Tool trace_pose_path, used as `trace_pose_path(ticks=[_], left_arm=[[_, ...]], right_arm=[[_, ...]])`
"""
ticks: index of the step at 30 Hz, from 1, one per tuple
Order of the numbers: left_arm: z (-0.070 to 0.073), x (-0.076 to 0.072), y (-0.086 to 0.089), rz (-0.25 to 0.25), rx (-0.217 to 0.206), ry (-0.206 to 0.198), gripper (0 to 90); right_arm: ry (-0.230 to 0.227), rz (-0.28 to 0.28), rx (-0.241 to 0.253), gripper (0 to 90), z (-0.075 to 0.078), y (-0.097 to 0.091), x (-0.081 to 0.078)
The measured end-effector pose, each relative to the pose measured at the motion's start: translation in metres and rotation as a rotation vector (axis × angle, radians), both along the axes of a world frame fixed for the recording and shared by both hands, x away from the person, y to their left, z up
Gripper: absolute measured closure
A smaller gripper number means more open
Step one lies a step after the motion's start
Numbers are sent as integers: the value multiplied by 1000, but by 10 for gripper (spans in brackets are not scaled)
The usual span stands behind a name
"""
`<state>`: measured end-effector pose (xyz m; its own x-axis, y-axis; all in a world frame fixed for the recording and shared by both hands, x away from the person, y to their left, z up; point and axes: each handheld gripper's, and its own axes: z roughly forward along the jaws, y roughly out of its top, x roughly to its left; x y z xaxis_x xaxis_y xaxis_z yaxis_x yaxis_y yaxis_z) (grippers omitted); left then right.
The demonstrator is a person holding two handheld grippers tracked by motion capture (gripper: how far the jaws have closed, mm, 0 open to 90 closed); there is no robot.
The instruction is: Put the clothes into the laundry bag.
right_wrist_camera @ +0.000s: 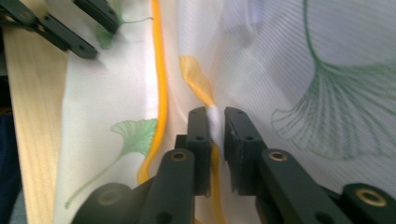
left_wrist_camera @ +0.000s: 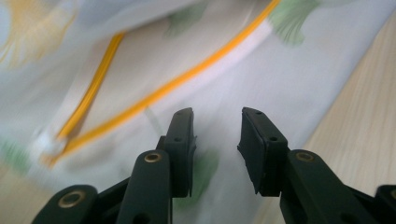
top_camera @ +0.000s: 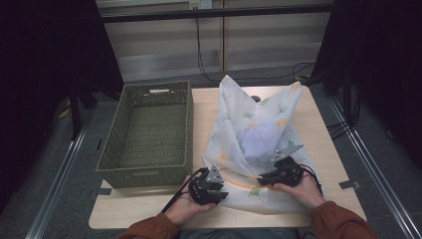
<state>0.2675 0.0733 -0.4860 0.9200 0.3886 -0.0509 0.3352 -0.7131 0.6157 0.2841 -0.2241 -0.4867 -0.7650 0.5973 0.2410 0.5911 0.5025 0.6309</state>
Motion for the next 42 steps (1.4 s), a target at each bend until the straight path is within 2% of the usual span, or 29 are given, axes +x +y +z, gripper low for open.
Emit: trace_pose_path(ticks=[2,4,5,6,7,8,10,11,13,16,18,19,20,21,22,23,24,28,29,30,31,33,34,35,38,39,40,41,42], left_arm=[[0,-1,11,2,26,-15,643],[-1,-5,17,37,0,-6,642],[1,-5,21,8,41,-18,639],[0,-6,22,17,25,-21,633],[1,-6,25,10,56,-22,631],[-1,-8,26,39,8,-15,630],[-2,-9,28,48,2,-16,627],[1,-7,31,22,39,-21,627],[-1,-9,32,56,5,-9,628],[0,-6,40,21,35,-17,628],[0,-8,41,58,12,-6,635],[0,-7,44,24,33,-18,642],[1,-8,45,26,36,-12,650],[-1,-9,46,43,7,-5,653],[1,-8,49,9,46,-18,658],[1,-8,49,9,46,-18,666],[-1,-11,48,46,-2,-7,666],[-1,-12,50,40,-5,9,676],[0,-10,51,12,24,-5,685],[0,-10,51,12,24,-5,687],[0,-12,47,28,5,12,688],[-2,-14,43,13,-19,6,691],[0,-12,44,-31,17,3,695],[0,-13,43,-31,16,11,697],[-3,-15,38,14,-51,28,704],[-3,-15,38,14,-51,28,707],[-2,-13,39,-19,-24,18,707],[-4,-14,36,16,-54,35,712],[-3,-13,36,-11,-41,23,715]], right_arm=[[7,-9,-8,779,0,-2,0],[7,-18,-15,748,0,-4,0],[4,-22,-12,716,-1,-5,-1],[11,-30,-14,711,0,-6,-2],[4,-27,-10,711,0,-8,-3],[5,-33,-14,709,1,-9,-4],[-2,-44,-8,668,2,-12,-5],[-3,-48,-13,646,2,-14,-5],[10,-59,-17,622,2,-17,-6],[11,-84,-37,549,0,-23,-9],[16,-90,-54,532,-3,-28,-11],[16,-100,-45,528,-3,-31,-12],[14,-107,-59,525,-3,-33,-13],[9,-119,-63,519,-3,-36,-15],[10,-129,-59,517,-3,-38,-16],[10,-129,-59,517,-3,-38,-16],[6,-129,-55,518,-3,-42,-17],[-5,-162,-74,517,-3,-50,-17],[-2,-165,-64,513,-3,-52,-17],[-1,-173,-64,509,-4,-53,-16],[-1,-173,-64,509,-4,-53,-16],[-13,-192,-76,495,-4,-57,-15],[-13,-199,-71,494,-4,-58,-15],[-14,-210,-83,492,-3,-59,-15],[-22,-223,-69,483,-5,-61,-12],[-23,-233,-70,471,-5,-61,-11],[-23,-233,-70,471,-5,-61,-11],[-31,-245,-73,445,-6,-61,-9],[-30,-251,-72,434,-6,-61,-8]])
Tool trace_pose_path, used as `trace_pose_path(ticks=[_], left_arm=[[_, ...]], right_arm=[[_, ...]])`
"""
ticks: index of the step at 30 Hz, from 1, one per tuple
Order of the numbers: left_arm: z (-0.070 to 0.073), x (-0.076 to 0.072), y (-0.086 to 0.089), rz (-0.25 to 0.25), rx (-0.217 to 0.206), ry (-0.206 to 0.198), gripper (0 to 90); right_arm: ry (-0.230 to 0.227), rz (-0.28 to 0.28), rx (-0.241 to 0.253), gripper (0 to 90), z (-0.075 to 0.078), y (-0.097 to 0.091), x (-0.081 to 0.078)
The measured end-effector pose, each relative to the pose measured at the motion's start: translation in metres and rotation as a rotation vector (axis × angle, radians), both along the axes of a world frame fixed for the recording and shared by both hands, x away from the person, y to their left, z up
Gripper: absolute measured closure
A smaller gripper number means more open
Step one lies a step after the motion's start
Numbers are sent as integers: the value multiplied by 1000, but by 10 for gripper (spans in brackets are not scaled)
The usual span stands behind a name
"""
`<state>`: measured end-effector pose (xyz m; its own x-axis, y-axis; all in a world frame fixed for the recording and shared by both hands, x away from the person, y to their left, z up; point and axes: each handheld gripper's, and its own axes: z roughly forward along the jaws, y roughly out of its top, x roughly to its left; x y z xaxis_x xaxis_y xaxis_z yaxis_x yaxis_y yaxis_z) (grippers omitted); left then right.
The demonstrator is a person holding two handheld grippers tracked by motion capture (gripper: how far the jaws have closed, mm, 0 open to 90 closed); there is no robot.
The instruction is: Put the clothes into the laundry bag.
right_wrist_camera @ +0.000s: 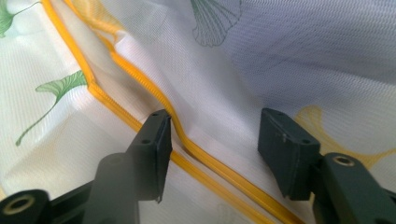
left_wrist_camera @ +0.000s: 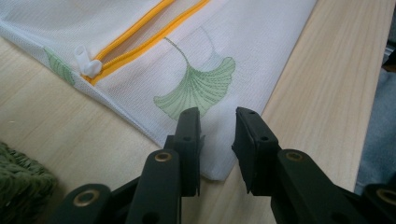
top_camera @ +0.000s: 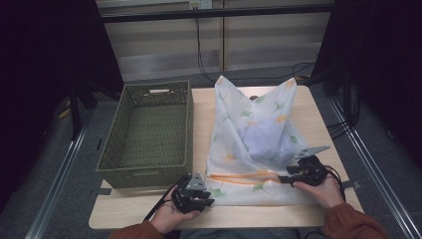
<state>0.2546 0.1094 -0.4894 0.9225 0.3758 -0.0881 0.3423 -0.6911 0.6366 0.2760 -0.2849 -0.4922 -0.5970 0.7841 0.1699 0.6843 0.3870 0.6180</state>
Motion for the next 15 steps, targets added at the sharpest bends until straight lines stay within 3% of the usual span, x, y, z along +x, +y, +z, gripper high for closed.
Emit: trace_pose_path(ticks=[1,2,4,7,12,15], left_arm=[[0,1,0,-8,8,-4,717],[0,-1,-2,26,-13,9,724],[-1,-1,-2,28,-22,15,724],[0,0,-2,37,-34,16,710],[8,-2,2,44,-74,-7,688],[18,-2,3,48,-132,-26,628]], right_arm=[[7,-1,-1,413,0,0,1],[4,5,3,397,0,0,1],[7,2,4,384,0,1,1],[12,15,46,375,4,2,-4],[-46,15,94,394,14,-1,-11],[-95,22,135,471,21,-3,-14]])
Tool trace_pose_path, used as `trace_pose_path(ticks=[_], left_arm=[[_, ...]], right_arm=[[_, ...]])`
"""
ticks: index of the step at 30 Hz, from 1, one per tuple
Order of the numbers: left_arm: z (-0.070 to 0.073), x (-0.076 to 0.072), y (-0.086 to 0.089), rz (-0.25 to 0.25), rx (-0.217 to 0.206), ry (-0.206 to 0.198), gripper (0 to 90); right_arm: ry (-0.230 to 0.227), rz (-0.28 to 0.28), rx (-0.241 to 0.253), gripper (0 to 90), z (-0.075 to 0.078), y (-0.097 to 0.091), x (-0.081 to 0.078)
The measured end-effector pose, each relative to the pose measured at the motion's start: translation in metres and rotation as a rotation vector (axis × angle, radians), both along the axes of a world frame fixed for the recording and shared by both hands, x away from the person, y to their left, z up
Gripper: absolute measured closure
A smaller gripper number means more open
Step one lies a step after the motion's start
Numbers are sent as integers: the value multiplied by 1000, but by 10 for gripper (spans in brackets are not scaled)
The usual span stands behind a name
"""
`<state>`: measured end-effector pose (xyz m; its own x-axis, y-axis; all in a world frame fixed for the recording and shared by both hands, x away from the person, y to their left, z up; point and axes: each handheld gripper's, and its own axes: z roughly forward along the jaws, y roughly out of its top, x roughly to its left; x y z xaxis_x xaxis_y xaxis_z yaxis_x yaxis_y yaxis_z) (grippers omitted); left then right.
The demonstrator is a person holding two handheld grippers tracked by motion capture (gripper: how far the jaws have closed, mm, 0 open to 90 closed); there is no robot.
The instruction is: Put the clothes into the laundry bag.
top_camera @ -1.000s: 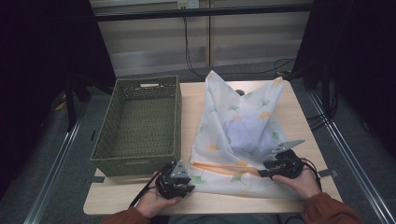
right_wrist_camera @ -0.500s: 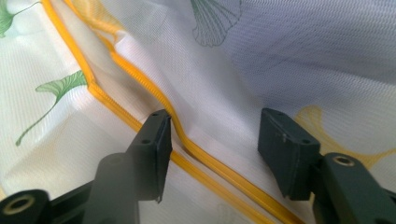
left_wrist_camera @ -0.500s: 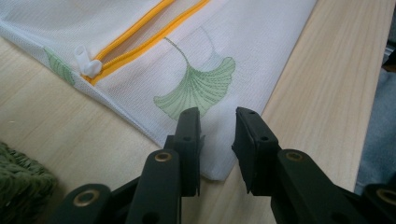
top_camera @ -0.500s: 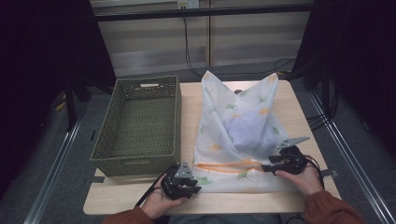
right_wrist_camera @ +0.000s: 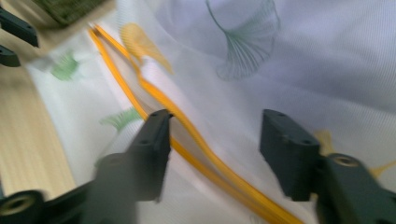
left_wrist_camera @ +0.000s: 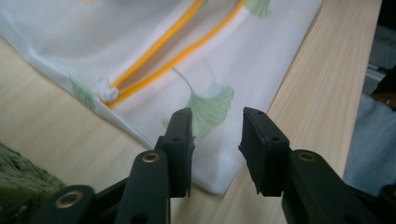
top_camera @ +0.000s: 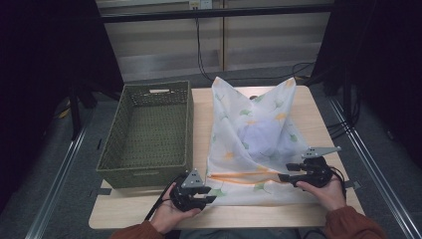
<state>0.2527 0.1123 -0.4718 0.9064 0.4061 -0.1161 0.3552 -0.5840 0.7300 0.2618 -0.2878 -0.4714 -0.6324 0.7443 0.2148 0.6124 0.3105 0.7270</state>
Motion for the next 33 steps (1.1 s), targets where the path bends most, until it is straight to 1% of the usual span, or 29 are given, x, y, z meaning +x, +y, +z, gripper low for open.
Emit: trace_pose_path(ticks=[1,2,3,5,6,7,9,10,11,12,13,15,16,18,19,20,21,22,23,24,25,27,28,29,30,31,32,33], left_arm=[[4,-1,0,4,-13,-7,607],[4,-1,0,4,-13,-7,574],[11,-1,1,1,-48,-16,546],[19,-1,3,14,-77,-37,514],[23,-1,4,30,-89,-42,475],[26,-2,6,42,-110,-45,431],[34,-6,11,84,-101,-88,371],[39,-8,15,95,-101,-118,339],[43,-10,19,115,-95,-166,324],[48,-12,22,120,-86,-205,271],[52,-13,27,122,-101,-216,236],[59,-16,36,169,-123,-230,229],[61,-16,41,176,-143,-233,215],[64,-21,54,222,-172,-248,212],[64,-21,54,222,-172,-248,201],[65,-23,62,228,-197,-241,201],[64,-26,68,241,-212,-246,200],[62,-30,77,274,-221,-251,194],[61,-30,81,282,-226,-247,186],[59,-31,85,297,-214,-246,186],[58,-31,89,317,-216,-243,185],[56,-32,98,355,-230,-229,175],[56,-33,101,354,-225,-238,170],[56,-33,101,354,-225,-238,165],[53,-37,110,377,-241,-238,165],[51,-38,115,394,-243,-230,165],[50,-39,119,406,-235,-228,165],[49,-40,124,414,-233,-232,165]], right_arm=[[-18,7,11,478,3,0,-1],[-42,5,17,479,5,0,-2],[-60,3,35,491,9,0,-3],[-106,-1,68,532,16,0,-4],[-123,-8,71,538,18,0,-5],[-129,-8,67,538,20,1,-5],[-152,-19,91,539,25,0,-8],[-166,-22,105,542,29,-2,-10],[-178,-32,118,541,32,-4,-12],[-188,-43,130,536,35,-6,-15],[-193,-42,140,532,36,-7,-17],[-198,-58,150,525,37,-11,-21],[-198,-60,160,526,36,-13,-23],[-186,-60,189,522,36,-17,-27],[-186,-60,189,522,36,-17,-27],[-180,-64,202,500,37,-18,-30],[-200,-77,215,471,42,-23,-37],[-209,-89,213,459,43,-25,-40],[-214,-93,214,452,44,-26,-42],[-219,-99,216,441,44,-28,-44],[-223,-109,213,422,44,-29,-47],[-238,-124,211,410,44,-31,-51],[-246,-129,208,457,44,-33,-53],[-253,-121,213,475,44,-34,-55],[-258,-122,208,464,42,-37,-58],[-266,-132,203,435,40,-39,-60],[-267,-147,202,416,38,-41,-62],[-264,-160,208,421,35,-45,-65]])
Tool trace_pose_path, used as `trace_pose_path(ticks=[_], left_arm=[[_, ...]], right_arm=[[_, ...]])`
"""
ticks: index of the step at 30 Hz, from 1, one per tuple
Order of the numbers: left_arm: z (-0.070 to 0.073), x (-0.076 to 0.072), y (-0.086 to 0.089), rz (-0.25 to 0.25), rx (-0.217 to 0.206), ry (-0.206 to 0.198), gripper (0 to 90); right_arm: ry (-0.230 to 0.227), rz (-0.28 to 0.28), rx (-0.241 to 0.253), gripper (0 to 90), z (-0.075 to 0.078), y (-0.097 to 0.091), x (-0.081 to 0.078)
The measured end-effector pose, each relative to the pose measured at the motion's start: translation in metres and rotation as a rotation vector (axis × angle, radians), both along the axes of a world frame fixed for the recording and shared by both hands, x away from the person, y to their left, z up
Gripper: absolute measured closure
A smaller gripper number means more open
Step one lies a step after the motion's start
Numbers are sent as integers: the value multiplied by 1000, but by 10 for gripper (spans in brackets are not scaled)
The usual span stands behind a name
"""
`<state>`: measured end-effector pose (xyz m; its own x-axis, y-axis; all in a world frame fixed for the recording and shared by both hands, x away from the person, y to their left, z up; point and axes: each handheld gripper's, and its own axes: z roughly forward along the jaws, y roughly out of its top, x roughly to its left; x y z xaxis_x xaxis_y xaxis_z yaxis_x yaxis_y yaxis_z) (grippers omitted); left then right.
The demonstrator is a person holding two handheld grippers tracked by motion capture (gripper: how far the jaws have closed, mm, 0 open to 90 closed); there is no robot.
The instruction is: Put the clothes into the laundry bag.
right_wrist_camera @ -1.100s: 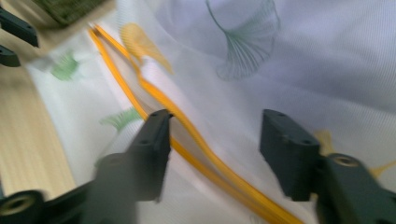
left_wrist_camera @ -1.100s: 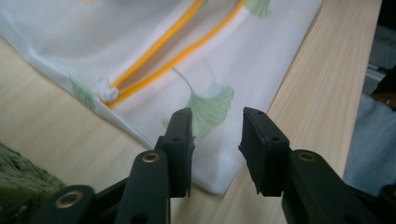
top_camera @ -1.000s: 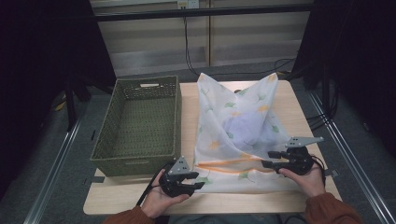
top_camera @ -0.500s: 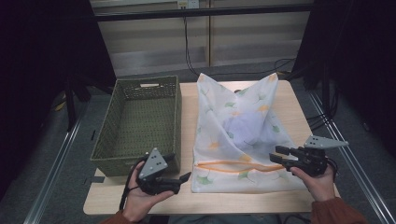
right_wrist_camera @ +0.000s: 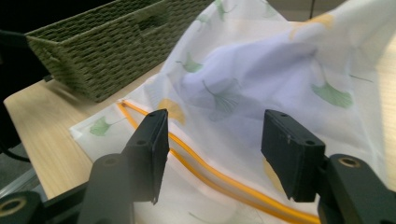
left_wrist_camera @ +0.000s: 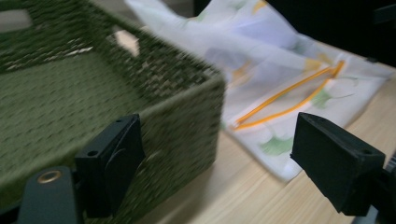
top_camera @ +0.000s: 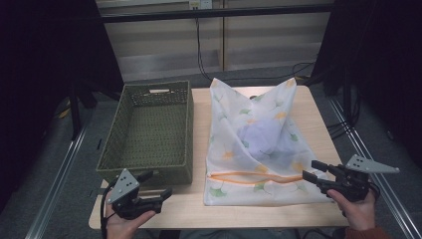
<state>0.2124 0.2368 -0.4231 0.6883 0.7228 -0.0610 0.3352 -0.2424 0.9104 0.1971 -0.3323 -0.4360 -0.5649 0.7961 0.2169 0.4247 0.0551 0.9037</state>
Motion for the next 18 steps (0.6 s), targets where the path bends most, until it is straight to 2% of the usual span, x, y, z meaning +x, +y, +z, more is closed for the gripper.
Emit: trace_pose_path(ticks=[4,6,7,8,9,12,13,15,17,18], left_arm=[[-3,-4,18,90,-23,-17,165],[-3,-3,23,87,-35,-21,161],[-3,-3,26,85,-29,-27,160],[-4,-3,27,105,-17,-38,158],[-4,-3,28,108,-23,-32,146],[-6,-1,26,105,-27,-12,143],[-6,1,24,87,-17,-13,142],[-6,-1,22,87,2,-17,143],[-6,-1,22,80,0,-12,150],[-6,-1,21,92,4,-3,152]], right_arm=[[-18,-43,6,409,-4,-10,-6],[-40,-52,14,442,-3,-15,-8],[-59,-63,2,427,-3,-15,-8],[-71,-76,-15,429,-3,-15,-9],[-86,-81,-24,430,-3,-16,-10],[-88,-95,-36,425,-4,-16,-10],[-64,-82,-23,417,-7,-16,-6],[-61,-70,-19,412,-7,-15,-5],[-47,-61,-26,397,-7,-13,-3],[-40,-55,-30,402,-7,-12,-3]])
